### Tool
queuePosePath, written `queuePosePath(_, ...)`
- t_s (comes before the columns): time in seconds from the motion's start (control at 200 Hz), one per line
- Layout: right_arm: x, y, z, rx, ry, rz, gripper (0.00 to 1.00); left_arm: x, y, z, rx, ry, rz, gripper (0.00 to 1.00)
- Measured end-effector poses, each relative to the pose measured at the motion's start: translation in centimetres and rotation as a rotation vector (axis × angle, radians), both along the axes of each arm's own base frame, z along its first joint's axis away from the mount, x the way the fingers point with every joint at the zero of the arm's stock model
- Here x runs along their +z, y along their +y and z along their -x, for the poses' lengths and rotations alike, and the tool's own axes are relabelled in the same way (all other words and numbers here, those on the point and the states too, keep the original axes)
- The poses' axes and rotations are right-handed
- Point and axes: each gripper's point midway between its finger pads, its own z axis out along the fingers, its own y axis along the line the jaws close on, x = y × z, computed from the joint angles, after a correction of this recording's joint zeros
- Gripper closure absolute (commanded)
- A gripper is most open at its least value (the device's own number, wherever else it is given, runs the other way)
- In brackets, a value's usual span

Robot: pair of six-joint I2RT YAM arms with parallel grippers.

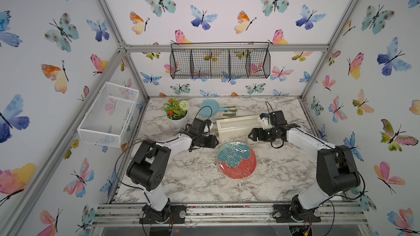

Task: Wrap the plate with plastic wrap
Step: Cover the plate with plastic wrap.

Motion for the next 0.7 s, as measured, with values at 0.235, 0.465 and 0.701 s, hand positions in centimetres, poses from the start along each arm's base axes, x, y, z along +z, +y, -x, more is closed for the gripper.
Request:
queuePosePath(0.235, -2.9, 2.0, 2.5, 0.079, 0.093, -0.095, 0.16, 3.1, -0.6, 3.4, -0.028, 0.028, 0.156, 0.43)
queuePosePath(0.465, -3.2, 3.3, 3.8, 0.104, 0.116, -0.201, 0.22, -2.1, -0.1, 9.4, -0.043, 0.254, 0.224, 0.47)
queuePosePath(0.701, -3.5, 4.2, 5.0, 0.112, 0.139, -0.293, 0.3, -4.0, -2.0, 10.2, -0.052, 0.333, 0.305, 0.62)
